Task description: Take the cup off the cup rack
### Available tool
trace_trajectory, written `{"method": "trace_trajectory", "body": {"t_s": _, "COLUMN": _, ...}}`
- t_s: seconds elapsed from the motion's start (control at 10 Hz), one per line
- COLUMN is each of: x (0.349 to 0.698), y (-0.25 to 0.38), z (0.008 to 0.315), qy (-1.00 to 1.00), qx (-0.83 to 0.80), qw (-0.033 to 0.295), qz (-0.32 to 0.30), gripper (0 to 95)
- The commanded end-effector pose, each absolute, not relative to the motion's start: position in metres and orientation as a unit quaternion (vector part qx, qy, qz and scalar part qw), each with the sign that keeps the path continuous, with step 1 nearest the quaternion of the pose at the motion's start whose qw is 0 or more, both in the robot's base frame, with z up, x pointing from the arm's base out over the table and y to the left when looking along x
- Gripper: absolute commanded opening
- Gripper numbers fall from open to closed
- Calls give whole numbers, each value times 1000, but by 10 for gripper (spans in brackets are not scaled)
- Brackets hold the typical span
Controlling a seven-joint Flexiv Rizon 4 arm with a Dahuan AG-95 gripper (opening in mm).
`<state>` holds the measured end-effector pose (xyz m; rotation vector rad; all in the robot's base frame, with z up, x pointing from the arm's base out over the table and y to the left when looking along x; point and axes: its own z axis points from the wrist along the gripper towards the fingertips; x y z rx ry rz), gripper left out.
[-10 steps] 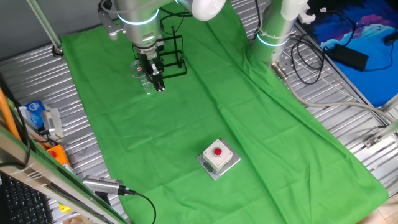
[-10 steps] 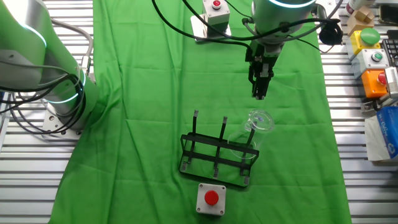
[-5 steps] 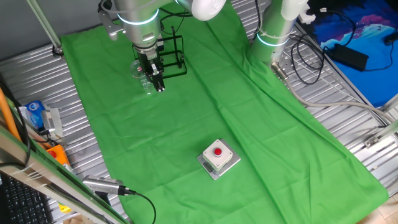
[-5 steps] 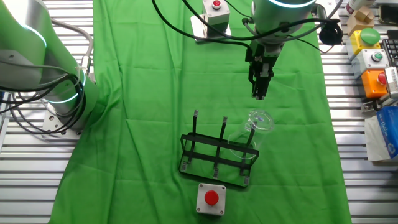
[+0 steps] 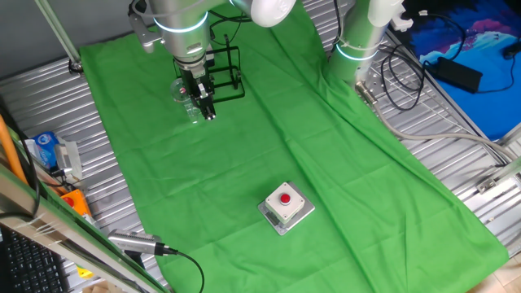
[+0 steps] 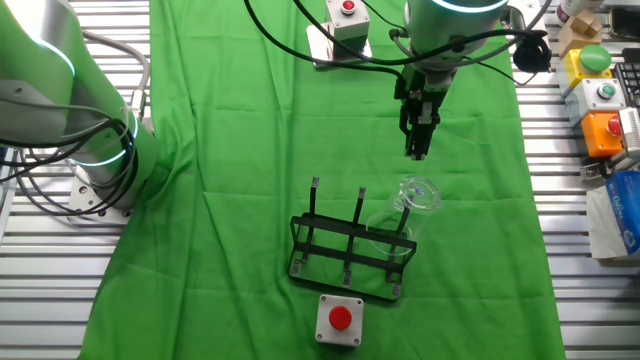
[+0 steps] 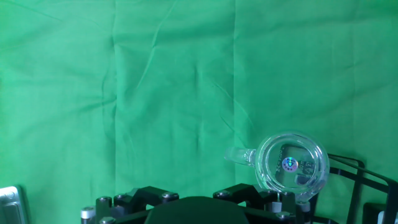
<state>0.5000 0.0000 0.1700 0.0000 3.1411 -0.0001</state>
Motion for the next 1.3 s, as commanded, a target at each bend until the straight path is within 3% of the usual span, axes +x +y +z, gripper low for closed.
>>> {"method": "trace_trajectory", "body": {"t_s": 0.1, "x": 500, "y": 0, "z": 170, "qy": 1000, "qx": -13, "qw": 12, "qz": 10, "gripper": 0}}
{"method": "trace_trajectory", "body": {"t_s": 1.3, "x": 500, "y": 0, "z": 170, "qy": 1000, "qx": -13, "qw": 11, "qz": 6, "gripper": 0}}
